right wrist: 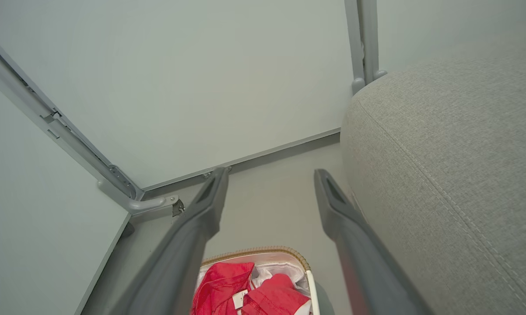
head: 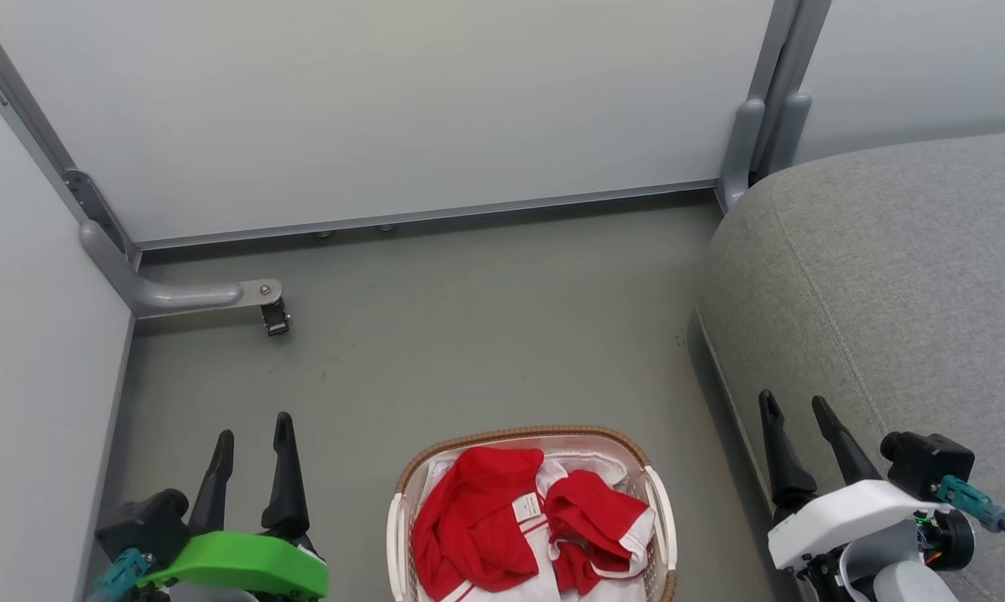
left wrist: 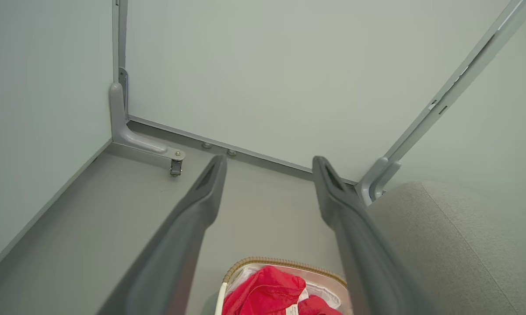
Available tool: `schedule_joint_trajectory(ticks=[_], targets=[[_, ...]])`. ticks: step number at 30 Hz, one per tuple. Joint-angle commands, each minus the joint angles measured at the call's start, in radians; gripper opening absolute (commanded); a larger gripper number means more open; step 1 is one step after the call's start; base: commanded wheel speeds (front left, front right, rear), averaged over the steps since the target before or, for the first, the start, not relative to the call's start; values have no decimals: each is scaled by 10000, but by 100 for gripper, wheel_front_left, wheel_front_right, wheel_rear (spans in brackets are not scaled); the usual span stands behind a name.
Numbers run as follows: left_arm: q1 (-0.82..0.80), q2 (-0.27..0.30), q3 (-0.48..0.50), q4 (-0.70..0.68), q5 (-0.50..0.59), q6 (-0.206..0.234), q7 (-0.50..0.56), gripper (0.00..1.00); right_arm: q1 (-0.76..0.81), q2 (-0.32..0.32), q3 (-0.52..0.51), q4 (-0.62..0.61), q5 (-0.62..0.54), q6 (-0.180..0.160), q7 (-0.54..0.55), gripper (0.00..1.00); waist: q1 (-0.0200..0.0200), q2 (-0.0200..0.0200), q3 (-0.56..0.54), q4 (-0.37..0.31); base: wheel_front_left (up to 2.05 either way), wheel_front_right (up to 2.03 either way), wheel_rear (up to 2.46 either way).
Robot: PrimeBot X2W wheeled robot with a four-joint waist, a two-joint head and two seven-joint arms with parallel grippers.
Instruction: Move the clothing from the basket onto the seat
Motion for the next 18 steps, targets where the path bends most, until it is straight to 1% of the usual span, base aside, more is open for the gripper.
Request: schedule_joint_trajectory(ticks=[1,6,18], targets=[[124,75,-34,-24,269,38,-94,100,63,-68,23,1,-290,2,-106,100,0,0,-1,4,0,0,0],[130,79,-48,197,700,112,-223,100,41,-70,94,130,-874,3,-237,100,0,0,4,24,0,0,0],[125,88,-138,478,1593,143,-496,100,40,-84,130,417,-1867,3,-508,100,0,0,15,76,0,0,0]])
